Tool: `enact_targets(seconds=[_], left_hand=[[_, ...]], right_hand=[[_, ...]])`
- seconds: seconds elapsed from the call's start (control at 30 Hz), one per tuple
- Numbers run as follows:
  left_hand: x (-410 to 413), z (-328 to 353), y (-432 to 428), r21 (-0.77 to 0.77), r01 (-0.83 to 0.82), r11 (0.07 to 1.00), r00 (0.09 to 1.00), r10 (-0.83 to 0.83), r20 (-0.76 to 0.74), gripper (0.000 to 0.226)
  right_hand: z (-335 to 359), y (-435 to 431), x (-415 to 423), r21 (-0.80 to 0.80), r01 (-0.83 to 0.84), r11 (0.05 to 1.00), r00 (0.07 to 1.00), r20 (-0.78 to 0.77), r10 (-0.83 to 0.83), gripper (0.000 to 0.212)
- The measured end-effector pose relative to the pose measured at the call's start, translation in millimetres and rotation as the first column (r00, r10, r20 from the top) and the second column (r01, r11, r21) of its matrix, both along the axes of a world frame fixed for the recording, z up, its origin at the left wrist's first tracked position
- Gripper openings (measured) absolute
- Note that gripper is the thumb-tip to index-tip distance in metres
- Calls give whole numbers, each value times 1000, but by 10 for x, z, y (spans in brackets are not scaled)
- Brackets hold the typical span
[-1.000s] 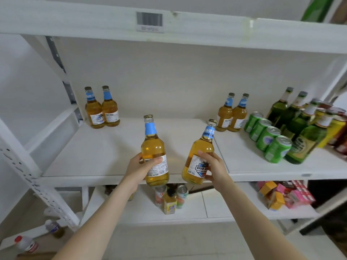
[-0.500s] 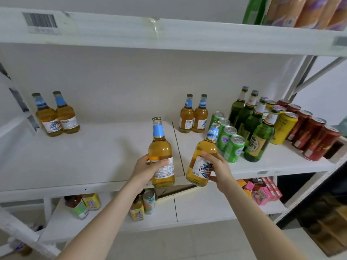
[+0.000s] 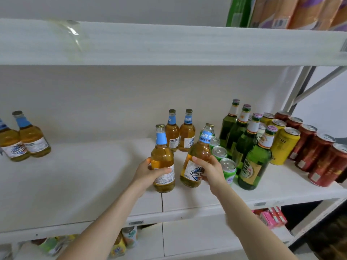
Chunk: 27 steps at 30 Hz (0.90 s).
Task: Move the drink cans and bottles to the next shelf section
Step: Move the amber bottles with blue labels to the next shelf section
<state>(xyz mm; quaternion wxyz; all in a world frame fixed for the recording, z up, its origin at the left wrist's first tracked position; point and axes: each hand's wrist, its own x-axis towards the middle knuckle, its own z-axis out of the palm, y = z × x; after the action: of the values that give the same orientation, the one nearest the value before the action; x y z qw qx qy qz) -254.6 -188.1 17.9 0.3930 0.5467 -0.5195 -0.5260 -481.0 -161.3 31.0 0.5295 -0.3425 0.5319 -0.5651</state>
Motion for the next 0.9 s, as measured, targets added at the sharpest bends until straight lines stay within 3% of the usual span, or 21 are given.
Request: enact_targets(seconds=[0.17,0.33,0.9], left_hand=[[-126,-108,-357,-7,-69,998,998,69,-12,57],[-222,-178,-675,-14,-80,997,997,80,-6,82],[-262,-429,-1051,-22,-36,999,999,35,-24,84]], right_hand=[[-96,-426,-83,-43,-51,998,999,11,51,55],[-180,-735,-73,-71,-61,996,998,-23,59,60],[-526,-1082,-42,-104,-6,995,988,-151,-10,64]])
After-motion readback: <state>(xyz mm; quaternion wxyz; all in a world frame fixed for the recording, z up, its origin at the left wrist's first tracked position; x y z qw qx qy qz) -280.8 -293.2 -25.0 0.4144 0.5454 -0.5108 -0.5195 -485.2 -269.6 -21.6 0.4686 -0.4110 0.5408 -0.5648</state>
